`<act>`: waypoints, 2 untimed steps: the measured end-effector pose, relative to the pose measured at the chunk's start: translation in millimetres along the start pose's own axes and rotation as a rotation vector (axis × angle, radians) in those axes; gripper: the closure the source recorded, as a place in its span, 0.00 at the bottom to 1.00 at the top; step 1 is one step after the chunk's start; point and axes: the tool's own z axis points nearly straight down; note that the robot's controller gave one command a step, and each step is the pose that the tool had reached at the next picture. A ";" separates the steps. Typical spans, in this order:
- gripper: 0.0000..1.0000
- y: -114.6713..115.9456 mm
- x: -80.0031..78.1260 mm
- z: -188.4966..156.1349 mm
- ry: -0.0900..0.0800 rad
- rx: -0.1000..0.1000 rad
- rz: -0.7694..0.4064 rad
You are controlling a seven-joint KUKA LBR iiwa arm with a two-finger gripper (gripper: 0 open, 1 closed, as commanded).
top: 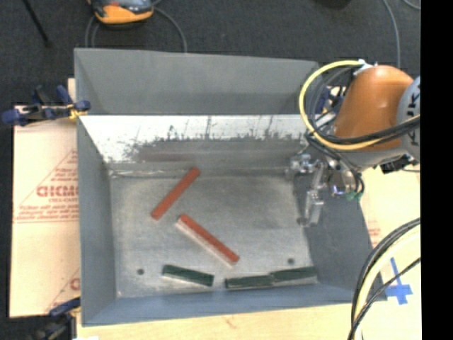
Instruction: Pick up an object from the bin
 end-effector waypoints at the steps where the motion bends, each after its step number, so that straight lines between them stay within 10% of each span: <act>1: 0.00 0.0 0.0 0.0 0.000 0.000 0.000; 2: 0.00 1.5 20.6 3.3 -0.003 0.000 -0.138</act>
Offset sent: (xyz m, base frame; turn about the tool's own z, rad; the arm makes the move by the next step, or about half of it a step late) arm -0.0833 0.0003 -0.0136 -0.5188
